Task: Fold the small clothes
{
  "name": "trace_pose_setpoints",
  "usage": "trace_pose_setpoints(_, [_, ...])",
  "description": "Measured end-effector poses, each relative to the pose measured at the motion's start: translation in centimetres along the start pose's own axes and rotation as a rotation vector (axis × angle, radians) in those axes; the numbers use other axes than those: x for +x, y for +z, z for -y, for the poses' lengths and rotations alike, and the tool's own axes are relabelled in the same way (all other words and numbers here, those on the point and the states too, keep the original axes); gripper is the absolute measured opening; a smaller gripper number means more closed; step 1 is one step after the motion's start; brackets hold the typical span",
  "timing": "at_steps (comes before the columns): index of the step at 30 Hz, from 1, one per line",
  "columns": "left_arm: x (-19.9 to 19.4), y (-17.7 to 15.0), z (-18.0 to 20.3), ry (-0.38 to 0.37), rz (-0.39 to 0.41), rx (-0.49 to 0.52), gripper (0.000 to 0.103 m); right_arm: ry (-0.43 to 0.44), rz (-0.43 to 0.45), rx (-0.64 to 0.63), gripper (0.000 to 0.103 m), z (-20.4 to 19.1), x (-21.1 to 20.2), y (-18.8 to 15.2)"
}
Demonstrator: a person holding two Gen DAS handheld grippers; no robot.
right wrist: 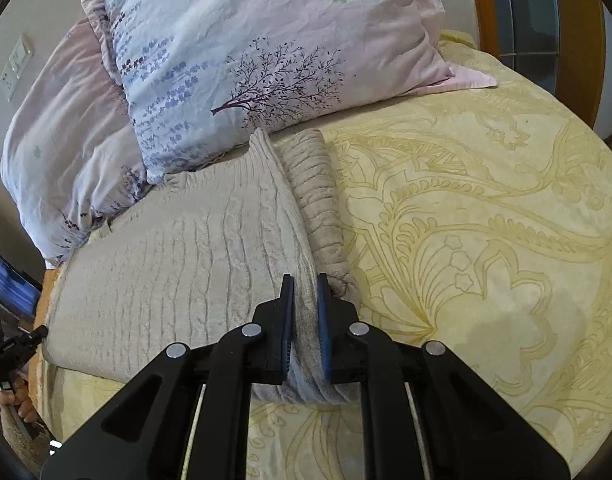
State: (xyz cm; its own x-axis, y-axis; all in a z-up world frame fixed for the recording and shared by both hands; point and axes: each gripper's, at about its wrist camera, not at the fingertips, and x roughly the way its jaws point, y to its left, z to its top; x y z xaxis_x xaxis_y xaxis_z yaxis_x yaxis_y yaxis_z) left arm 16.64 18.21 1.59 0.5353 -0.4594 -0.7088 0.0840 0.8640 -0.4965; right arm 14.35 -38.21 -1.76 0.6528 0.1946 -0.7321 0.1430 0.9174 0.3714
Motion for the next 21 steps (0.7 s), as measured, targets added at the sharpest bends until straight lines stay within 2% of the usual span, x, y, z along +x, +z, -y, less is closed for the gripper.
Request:
trace_pose_setpoints(3, [-0.1,-0.1,0.3,-0.006,0.002,0.004,0.025,0.017,-0.007,0.017,0.02,0.2,-0.3,0.0])
trace_pose_setpoints(4, [0.0,-0.1,0.3,-0.004,0.001,0.007,0.026,0.018,-0.009,0.022,0.027,0.3,-0.3,0.0])
trace_pose_setpoints(6, [0.3,-0.1,0.6,-0.002,-0.006,0.01,0.026,0.02,-0.009,0.026,0.029,0.5,-0.5,-0.2])
trace_pose_setpoints(9, [0.9,-0.2,0.7,0.008,-0.019,0.011,0.025,0.03,-0.008,0.01,0.027,0.3,-0.5,-0.4])
trace_pose_setpoints(11, [1.0,-0.3,0.8,0.014,-0.021,0.01,0.013,0.03,0.007,-0.01,0.015,-0.1,-0.7,-0.5])
trace_pose_setpoints(12, [1.0,-0.3,0.7,0.015,-0.022,0.01,0.009,0.033,0.017,-0.018,0.014,-0.3,-0.9,-0.5])
trace_pose_setpoints(17, [0.2,-0.7,0.1,0.01,-0.013,0.001,0.007,0.042,0.055,-0.022,0.012,-0.3,-2.2,-0.3])
trace_pose_setpoints(21, [0.1,-1.2,-0.6,0.026,-0.014,-0.002,0.007,-0.007,0.023,-0.023,0.012,0.1,-1.3,-0.8])
